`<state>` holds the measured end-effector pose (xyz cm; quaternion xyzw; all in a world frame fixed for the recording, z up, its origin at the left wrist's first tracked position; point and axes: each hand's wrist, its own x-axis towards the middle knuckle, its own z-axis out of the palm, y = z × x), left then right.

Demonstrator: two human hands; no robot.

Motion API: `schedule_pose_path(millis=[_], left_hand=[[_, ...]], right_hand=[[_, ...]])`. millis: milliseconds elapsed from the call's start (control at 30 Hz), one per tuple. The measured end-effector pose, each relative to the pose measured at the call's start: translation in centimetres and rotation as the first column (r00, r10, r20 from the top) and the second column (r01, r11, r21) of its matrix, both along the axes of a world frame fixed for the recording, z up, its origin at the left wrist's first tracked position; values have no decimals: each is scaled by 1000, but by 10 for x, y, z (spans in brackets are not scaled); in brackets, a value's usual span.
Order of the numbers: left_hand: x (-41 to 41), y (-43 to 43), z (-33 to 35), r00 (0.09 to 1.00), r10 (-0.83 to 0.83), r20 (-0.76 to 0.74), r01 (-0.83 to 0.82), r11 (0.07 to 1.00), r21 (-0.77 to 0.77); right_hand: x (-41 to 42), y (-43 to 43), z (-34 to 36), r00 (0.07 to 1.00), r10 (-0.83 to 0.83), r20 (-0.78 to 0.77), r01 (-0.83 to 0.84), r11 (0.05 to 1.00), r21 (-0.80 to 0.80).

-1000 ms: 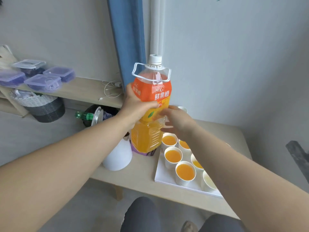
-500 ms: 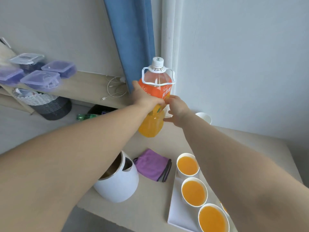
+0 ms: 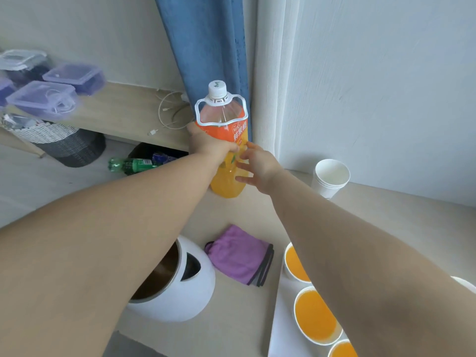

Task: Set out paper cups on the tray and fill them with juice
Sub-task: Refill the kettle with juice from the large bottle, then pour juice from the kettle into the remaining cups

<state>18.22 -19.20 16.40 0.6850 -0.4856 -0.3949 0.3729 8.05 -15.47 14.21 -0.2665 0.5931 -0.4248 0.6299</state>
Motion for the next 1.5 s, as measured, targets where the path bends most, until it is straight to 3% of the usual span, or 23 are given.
schedule_pose_path(millis=[333, 433, 567, 733, 867, 933, 1000, 1067, 1200, 1367, 1500], left_hand=[[4, -7, -3, 999, -31, -44, 30, 1000, -5], [7, -2, 5, 999, -49, -21, 50, 995, 90], [15, 13, 27, 994, -18, -112, 43, 974, 221], [47, 56, 75, 972, -233, -12, 223, 914, 340], [90, 95, 107, 934, -337, 121, 305, 926, 222], [115, 115, 113, 933, -306, 187, 290, 951, 110], [138, 131, 110, 951, -225, 210, 229, 973, 3], [157, 148, 102, 967, -172, 186, 181, 983, -35], [172, 177, 75, 984, -104, 142, 89, 990, 107], [181, 193, 36, 973, -160, 167, 127, 973, 194], [194, 202, 16, 892, -278, 356, 224, 957, 185]], right_hand=[[2, -6, 1, 989, 77, -123, -78, 997, 4], [2, 0, 9, 981, 87, -176, -86, 996, 10], [7, 23, 29, 964, 108, -244, -97, 994, 56], [34, 69, 63, 924, 238, -299, -231, 971, 59], [75, 107, 89, 875, 237, -423, -311, 943, -115], [100, 127, 96, 838, 232, -494, -374, 904, -210], [124, 145, 97, 767, 232, -599, -470, 838, -278], [143, 160, 92, 637, 201, -745, -590, 749, -302], [163, 176, 72, 410, 81, -908, -732, 623, -275], [154, 185, 66, 183, -70, -981, -706, 685, -181], [143, 193, 55, 39, 2, -999, -722, 692, -27]])
